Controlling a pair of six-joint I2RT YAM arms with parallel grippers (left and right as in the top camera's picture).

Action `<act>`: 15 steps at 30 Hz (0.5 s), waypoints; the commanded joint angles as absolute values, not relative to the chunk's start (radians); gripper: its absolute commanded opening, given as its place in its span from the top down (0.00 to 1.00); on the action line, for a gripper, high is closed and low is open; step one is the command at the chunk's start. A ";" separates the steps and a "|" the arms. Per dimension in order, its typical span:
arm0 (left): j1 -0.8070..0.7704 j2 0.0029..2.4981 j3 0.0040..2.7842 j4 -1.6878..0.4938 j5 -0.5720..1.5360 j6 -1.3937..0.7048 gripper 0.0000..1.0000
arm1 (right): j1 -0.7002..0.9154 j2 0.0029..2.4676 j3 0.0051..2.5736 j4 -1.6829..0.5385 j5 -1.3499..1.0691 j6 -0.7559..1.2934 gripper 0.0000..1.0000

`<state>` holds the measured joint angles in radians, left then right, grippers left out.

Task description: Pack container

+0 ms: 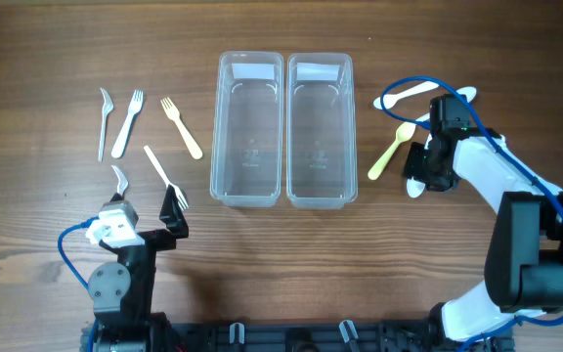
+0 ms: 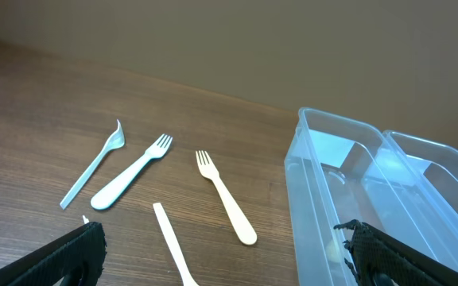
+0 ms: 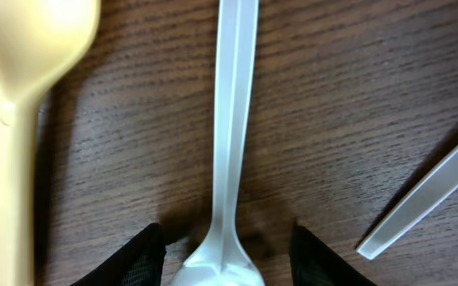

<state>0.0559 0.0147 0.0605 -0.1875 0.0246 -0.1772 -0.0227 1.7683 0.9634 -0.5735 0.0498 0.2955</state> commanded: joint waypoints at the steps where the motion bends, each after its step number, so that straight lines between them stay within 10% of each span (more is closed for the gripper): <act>1: 0.064 0.007 0.056 -0.187 0.033 -0.161 0.00 | -0.026 1.777 0.954 -0.524 0.068 0.315 0.49; 5: 0.064 0.007 0.056 -0.187 0.033 -0.161 0.00 | -0.026 1.777 0.954 -0.496 0.068 0.316 0.86; 15: 0.064 0.007 0.056 -0.187 0.033 -0.161 0.00 | -0.026 1.707 1.031 -0.695 0.194 0.310 0.96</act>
